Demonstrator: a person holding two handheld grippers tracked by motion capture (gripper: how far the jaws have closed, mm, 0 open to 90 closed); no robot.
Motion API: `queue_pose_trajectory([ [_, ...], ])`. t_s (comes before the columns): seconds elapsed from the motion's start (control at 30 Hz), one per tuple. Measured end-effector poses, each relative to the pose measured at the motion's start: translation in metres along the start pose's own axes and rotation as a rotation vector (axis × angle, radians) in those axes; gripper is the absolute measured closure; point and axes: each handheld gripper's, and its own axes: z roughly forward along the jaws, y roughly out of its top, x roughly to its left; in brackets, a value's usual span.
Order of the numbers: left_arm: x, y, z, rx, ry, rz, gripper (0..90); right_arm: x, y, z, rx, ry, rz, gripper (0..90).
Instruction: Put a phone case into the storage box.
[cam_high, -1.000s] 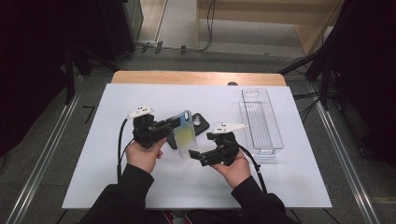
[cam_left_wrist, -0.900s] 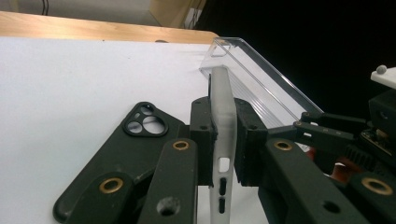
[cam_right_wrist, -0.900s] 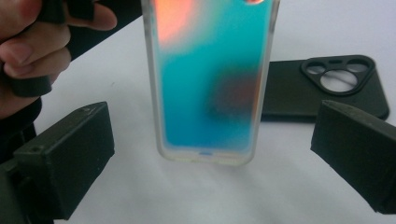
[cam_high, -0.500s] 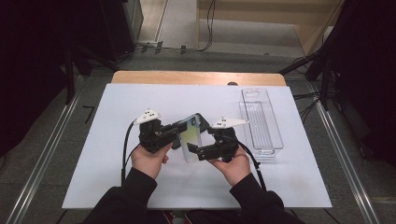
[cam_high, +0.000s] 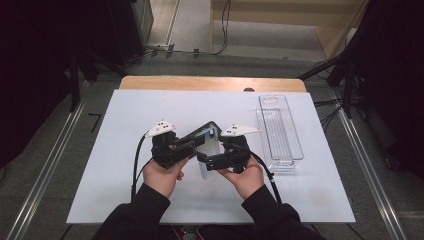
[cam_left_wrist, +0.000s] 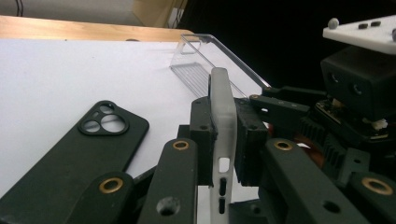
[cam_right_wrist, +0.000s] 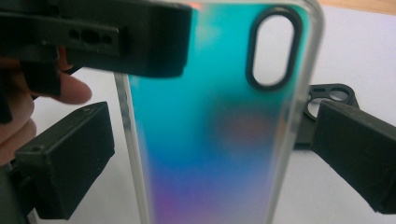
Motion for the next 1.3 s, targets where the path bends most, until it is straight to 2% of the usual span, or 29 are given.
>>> queue_pose_trajectory([
  [0.07, -0.002, -0.001, 0.0, 0.002, 0.0, -0.003, 80.5, 0.001, 0.0, 0.0, 0.002, -0.007, 0.0, 1.3],
  [0.17, -0.003, -0.003, 0.001, 0.003, -0.002, -0.003, 80.5, 0.0, 0.001, -0.001, 0.001, 0.004, -0.004, 11.7],
  [0.23, -0.004, -0.004, 0.001, 0.005, 0.0, -0.005, 80.5, 0.001, 0.001, -0.002, -0.005, 0.006, -0.01, 14.0],
  [0.47, -0.002, -0.004, 0.0, 0.012, -0.015, -0.025, 79.7, 0.002, 0.002, -0.003, 0.002, 0.003, -0.015, 15.0],
  [0.5, -0.001, -0.003, 0.001, 0.013, -0.028, -0.032, 76.6, 0.001, 0.002, -0.003, 0.002, 0.003, -0.014, 15.0],
  [0.57, 0.0, 0.0, -0.001, 0.021, -0.043, -0.028, 63.5, 0.0, 0.002, -0.004, 0.006, -0.007, -0.013, 15.1],
  [0.67, 0.002, 0.003, -0.004, 0.027, -0.054, -0.032, 54.7, -0.006, 0.0, -0.004, 0.011, -0.024, -0.003, 15.1],
  [0.73, 0.003, 0.005, -0.006, 0.038, -0.046, -0.029, 49.5, -0.009, -0.001, -0.005, 0.013, -0.036, -0.002, 15.0],
  [0.9, 0.009, 0.006, -0.009, 0.087, -0.061, -0.045, 42.6, -0.015, -0.001, -0.007, 0.008, -0.048, 0.002, 15.1],
  [1.0, 0.014, 0.006, -0.012, 0.117, -0.087, -0.041, 38.7, -0.019, -0.001, -0.009, 0.007, -0.058, -0.012, 15.0],
  [1.1, 0.019, 0.006, -0.013, 0.142, -0.116, -0.04, 36.2, -0.024, -0.002, -0.01, 0.014, -0.049, -0.017, 15.1],
  [1.2, 0.025, 0.004, -0.014, 0.178, -0.168, -0.017, 32.3, -0.029, -0.003, -0.01, 0.019, -0.03, -0.017, 15.1],
  [1.23, 0.027, 0.003, -0.014, 0.201, -0.181, 0.002, 32.0, -0.029, -0.004, -0.01, 0.021, -0.03, -0.024, 15.1],
  [1.27, 0.028, 0.002, -0.013, 0.213, -0.183, 0.015, 32.0, -0.03, -0.004, -0.01, 0.02, -0.025, -0.029, 15.0],
  [1.3, 0.029, 0.001, -0.013, 0.245, -0.184, 0.04, 32.0, -0.03, -0.004, -0.011, 0.019, -0.022, -0.031, 15.0],
])
